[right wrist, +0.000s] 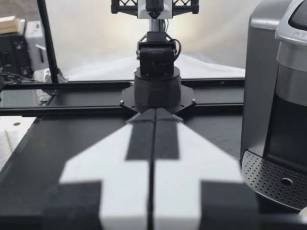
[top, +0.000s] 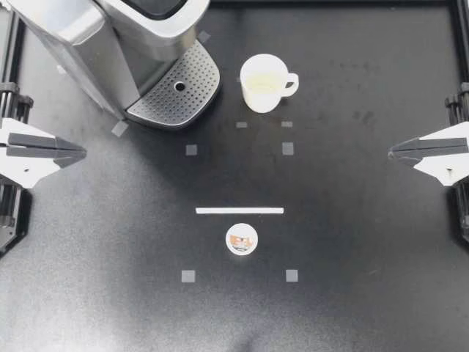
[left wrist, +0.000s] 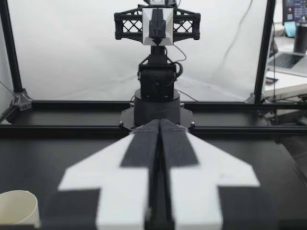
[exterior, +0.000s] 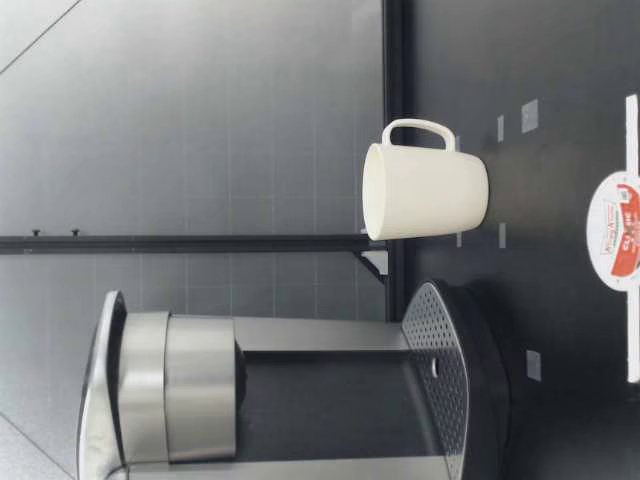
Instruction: Place the coffee capsule inside the capsule container, then place the cup onto the center of the cup tray.
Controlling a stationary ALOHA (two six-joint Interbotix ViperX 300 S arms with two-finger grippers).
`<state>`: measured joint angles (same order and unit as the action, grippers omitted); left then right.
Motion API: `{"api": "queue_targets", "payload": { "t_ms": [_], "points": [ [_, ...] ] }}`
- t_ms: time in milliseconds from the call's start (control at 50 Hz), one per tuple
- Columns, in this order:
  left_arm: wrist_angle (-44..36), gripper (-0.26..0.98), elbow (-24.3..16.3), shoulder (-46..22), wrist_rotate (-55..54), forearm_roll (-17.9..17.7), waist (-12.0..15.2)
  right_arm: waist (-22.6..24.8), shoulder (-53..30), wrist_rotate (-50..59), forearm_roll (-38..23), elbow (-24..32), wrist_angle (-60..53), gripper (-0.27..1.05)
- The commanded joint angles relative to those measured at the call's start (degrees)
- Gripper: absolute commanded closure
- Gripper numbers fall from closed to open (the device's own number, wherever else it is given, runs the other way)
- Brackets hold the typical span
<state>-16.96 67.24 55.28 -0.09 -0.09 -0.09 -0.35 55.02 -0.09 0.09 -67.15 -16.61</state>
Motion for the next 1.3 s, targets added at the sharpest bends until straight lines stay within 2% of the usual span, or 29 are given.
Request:
{"api": "queue_targets", "payload": {
  "t_ms": [0,100,320,500,660,840,980,1160,1280],
  "points": [
    [-0.4,0.54,-0.1,-0.4,0.0,0.2,1.4,-0.2,-0.4,0.4,0.0,0.5,-0.5,0.61],
    [-0.8,0.62,-0.1,-0.4,-0.3,0.2,1.4,-0.3,-1.6,0.7,0.4,1.0,-0.5,0.68],
    [-2.3,0.62,-0.3,-0.4,0.1,0.2,1.4,-0.3,-9.3,1.0,0.4,4.2,2.0,0.68],
    [-3.5,0.62,0.0,-0.4,0.1,0.3,1.4,0.0,-20.5,3.0,0.4,9.2,10.6,0.68],
    [-3.6,0.62,0.0,-0.4,0.1,0.2,1.4,2.3,-30.3,3.3,0.4,14.6,18.3,0.68],
    [-3.6,0.62,0.0,-0.4,0.2,0.2,1.4,4.1,-37.8,3.1,0.4,19.7,25.7,0.68],
    [-3.6,0.62,0.0,-0.4,0.2,0.2,1.4,4.6,-41.8,3.3,0.4,21.5,30.1,0.67],
    [-3.6,0.62,0.0,-0.4,0.4,0.2,1.4,5.0,-46.1,3.3,0.4,23.6,32.4,0.6],
    [-3.6,0.62,0.2,-0.5,0.5,0.2,1.4,5.0,-48.2,3.3,0.4,25.2,33.3,0.48]
  ]
}}
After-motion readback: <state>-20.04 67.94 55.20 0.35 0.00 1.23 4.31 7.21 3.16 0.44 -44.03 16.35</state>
